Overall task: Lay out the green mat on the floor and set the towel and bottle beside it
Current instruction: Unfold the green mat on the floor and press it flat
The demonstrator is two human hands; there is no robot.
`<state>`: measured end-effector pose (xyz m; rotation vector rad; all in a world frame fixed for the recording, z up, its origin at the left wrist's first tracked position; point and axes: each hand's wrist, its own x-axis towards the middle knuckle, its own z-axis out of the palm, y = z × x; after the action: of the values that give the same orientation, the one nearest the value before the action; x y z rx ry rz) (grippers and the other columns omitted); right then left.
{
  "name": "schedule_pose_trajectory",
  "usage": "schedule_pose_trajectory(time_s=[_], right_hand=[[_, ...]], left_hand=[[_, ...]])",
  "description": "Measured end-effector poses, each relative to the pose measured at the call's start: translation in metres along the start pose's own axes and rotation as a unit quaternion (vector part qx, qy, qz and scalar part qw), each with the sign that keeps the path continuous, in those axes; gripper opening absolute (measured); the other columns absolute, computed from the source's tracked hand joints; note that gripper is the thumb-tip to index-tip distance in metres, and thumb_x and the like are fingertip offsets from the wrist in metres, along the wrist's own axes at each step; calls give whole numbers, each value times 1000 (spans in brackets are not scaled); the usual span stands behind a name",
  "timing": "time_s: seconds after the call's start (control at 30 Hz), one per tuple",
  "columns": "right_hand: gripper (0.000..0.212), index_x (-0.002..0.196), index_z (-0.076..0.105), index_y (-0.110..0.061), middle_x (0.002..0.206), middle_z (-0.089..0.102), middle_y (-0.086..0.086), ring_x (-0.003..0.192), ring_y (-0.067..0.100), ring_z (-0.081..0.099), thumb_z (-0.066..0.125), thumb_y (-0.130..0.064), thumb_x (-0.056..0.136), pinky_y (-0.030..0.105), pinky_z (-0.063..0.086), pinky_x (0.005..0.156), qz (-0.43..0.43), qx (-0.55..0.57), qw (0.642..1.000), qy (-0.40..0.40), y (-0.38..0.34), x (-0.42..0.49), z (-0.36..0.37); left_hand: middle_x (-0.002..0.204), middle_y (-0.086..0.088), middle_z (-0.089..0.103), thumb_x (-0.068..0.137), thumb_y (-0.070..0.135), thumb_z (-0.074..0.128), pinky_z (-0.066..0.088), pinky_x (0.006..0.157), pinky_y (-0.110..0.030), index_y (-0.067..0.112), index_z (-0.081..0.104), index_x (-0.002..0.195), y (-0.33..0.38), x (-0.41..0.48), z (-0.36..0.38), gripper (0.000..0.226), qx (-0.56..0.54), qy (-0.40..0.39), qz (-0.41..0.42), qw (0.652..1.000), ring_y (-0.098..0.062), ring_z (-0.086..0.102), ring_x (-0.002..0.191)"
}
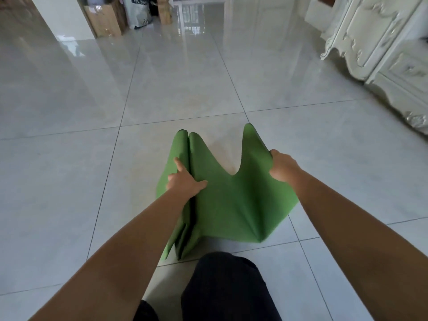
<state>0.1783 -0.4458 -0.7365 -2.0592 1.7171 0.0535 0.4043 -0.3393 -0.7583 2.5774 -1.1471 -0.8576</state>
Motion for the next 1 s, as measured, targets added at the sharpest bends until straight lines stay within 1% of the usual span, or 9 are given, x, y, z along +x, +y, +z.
schedule_pose_trajectory(time_s=[0.07,0.13,0.23,0.4,0.6,0.67,0.77,0.87,1.0], right_hand=[[47,127,42,-9,104,60,17,86,32,56,43,4,82,30,40,65,10,-7,1000,12,17,1,-3],[46,125,44,-9,97,59,16,79,30,55,42,6,81,30,41,63,18,-14,999,26,33,1,-5],[48,126,43,-11,91,57,13,76,29,53,43,6,81,30,42,64,33,-21,998,40,55,2,-8],[47,129,42,-13,96,58,15,80,30,52,42,3,84,31,43,67,56,-23,997,50,78,2,-5],[50,130,41,-14,102,60,18,89,34,56,40,3,84,32,45,70,52,-46,996,60,91,8,-15],[49,130,42,-14,102,59,18,86,33,55,40,3,84,32,44,70,47,-58,995,63,92,10,-20],[48,130,40,-14,96,57,16,78,29,51,40,3,85,31,44,67,60,-82,993,60,95,8,-18],[48,129,40,-15,86,51,11,76,29,51,38,4,85,31,43,63,80,-82,992,56,103,5,-9],[48,128,38,-15,77,47,8,73,29,50,39,4,84,32,41,61,93,-79,991,64,106,5,-2]], left_hand=[[126,-23,40,79,56,61,44,69,-32,30,-22,145,13,-2,15,110,48,-1,28,998,-27,50,81],[120,-22,41,80,61,55,45,65,-30,36,-21,145,25,-2,30,103,93,-2,49,994,-24,50,74],[122,-21,41,82,67,46,42,55,-28,38,-15,146,41,-1,51,93,150,-2,72,986,-19,47,66],[121,-22,44,87,65,35,38,49,-29,34,-8,148,52,3,79,81,195,0,100,976,-24,50,75],[123,-23,43,87,64,37,42,60,-30,35,-6,148,53,8,80,80,168,1,99,981,-27,49,81],[124,-23,43,86,66,37,43,61,-30,36,-8,148,56,6,81,82,177,-4,97,979,-26,49,80],[124,-23,44,84,71,36,45,65,-32,36,-10,148,62,2,89,86,198,-16,105,974,-26,53,87],[123,-21,45,84,70,38,43,62,-31,38,-9,147,62,1,96,85,190,-25,109,975,-22,49,80],[120,-21,47,83,70,41,44,65,-31,37,-8,147,61,2,94,87,180,-19,109,977,-25,55,89]])
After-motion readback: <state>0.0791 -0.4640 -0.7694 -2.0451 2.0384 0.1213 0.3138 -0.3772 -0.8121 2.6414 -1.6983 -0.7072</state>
